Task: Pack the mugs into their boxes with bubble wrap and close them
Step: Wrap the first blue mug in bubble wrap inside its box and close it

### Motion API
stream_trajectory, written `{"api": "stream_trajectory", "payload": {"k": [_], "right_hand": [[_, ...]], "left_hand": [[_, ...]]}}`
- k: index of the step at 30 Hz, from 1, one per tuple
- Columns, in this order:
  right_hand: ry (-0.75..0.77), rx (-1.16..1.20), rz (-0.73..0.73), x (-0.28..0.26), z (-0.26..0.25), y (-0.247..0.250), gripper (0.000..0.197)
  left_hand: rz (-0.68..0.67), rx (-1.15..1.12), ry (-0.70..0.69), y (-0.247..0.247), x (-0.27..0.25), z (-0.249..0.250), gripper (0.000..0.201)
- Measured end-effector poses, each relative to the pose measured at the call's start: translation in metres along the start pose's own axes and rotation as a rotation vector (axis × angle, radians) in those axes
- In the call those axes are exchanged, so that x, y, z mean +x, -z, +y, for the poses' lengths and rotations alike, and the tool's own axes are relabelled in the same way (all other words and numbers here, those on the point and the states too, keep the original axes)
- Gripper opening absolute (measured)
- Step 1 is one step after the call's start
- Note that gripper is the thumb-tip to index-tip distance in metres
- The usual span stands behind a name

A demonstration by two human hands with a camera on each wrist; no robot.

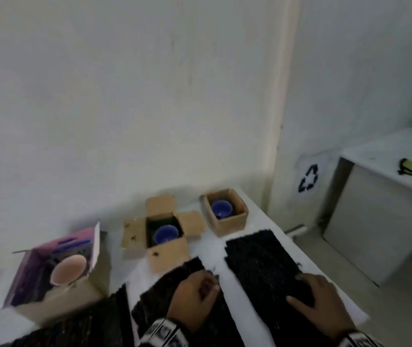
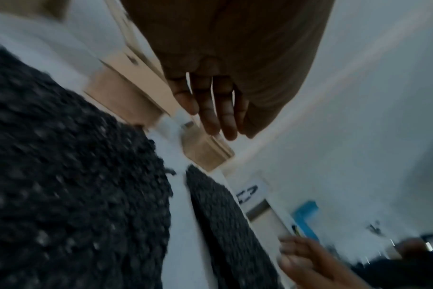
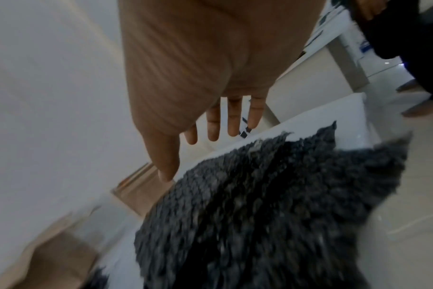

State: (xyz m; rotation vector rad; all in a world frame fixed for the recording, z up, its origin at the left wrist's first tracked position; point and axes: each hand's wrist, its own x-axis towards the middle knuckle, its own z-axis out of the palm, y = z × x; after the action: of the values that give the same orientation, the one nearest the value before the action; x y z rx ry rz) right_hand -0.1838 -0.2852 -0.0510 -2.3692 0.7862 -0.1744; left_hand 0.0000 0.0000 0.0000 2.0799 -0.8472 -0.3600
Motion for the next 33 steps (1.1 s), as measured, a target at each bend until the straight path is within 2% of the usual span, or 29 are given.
{"api": "stream_trajectory", "payload": {"k": [1, 3, 5, 7, 11, 15, 18, 20, 21, 23, 25, 26, 28, 30, 31, 33], "right_hand": [[-0.012, -0.153, -0.108, -0.005, -0.011, -0.006, 0.073], [0.002, -0.315, -0.112, -0.007, -0.009, -0.021, 0.073], [0.008, -0.448, -0.129, -0.002, -0.009, -0.034, 0.069], [0.028, -0.480, -0.131, 0.004, -0.008, -0.046, 0.055], [0.116, -0.324, 0.013, 0.016, 0.008, -0.053, 0.015], [0.201, -0.027, 0.136, 0.035, 0.014, -0.031, 0.009], [0.099, 0.306, 0.202, 0.062, 0.014, -0.007, 0.008], [0.024, 0.408, 0.221, 0.082, 0.017, 0.007, 0.007], [-0.007, 0.446, 0.218, 0.093, 0.019, 0.011, 0.006], [-0.064, 0.534, 0.180, 0.110, 0.025, 0.015, 0.005], [-0.127, 0.629, 0.113, 0.120, 0.030, 0.016, 0.011], [-0.154, 0.668, 0.079, 0.123, 0.030, 0.017, 0.014], [-0.187, 0.764, 0.019, 0.124, 0.031, 0.020, 0.025], [-0.202, 0.853, -0.028, 0.126, 0.032, 0.022, 0.046], [-0.212, 0.874, -0.051, 0.127, 0.034, 0.022, 0.053], [-0.240, 0.888, -0.085, 0.131, 0.037, 0.022, 0.046]], "left_hand": [[-0.154, 0.057, -0.015, -0.015, 0.005, 0.011, 0.007], [-0.351, 0.157, -0.025, -0.045, 0.009, 0.018, 0.015], [-0.448, 0.238, -0.013, -0.061, 0.012, 0.016, 0.019], [-0.469, 0.246, 0.020, -0.071, 0.017, 0.012, 0.019], [-0.396, 0.243, 0.064, -0.082, 0.027, 0.000, 0.019], [-0.247, 0.290, 0.084, -0.096, 0.045, -0.003, 0.017], [-0.102, 0.262, 0.089, -0.113, 0.060, 0.004, 0.008], [-0.049, 0.227, 0.086, -0.127, 0.067, 0.010, 0.014], [-0.062, 0.224, 0.085, -0.133, 0.070, 0.013, 0.021], [-0.170, 0.279, 0.109, -0.146, 0.076, 0.015, 0.056], [-0.279, 0.466, 0.133, -0.158, 0.080, 0.014, 0.082], [-0.293, 0.557, 0.127, -0.164, 0.082, 0.013, 0.082], [-0.257, 0.643, 0.118, -0.173, 0.085, 0.010, 0.060], [-0.166, 0.630, 0.103, -0.177, 0.086, 0.006, 0.041], [-0.129, 0.599, 0.089, -0.177, 0.087, 0.004, 0.037], [-0.056, 0.526, 0.022, -0.172, 0.090, 0.002, 0.042]]}}
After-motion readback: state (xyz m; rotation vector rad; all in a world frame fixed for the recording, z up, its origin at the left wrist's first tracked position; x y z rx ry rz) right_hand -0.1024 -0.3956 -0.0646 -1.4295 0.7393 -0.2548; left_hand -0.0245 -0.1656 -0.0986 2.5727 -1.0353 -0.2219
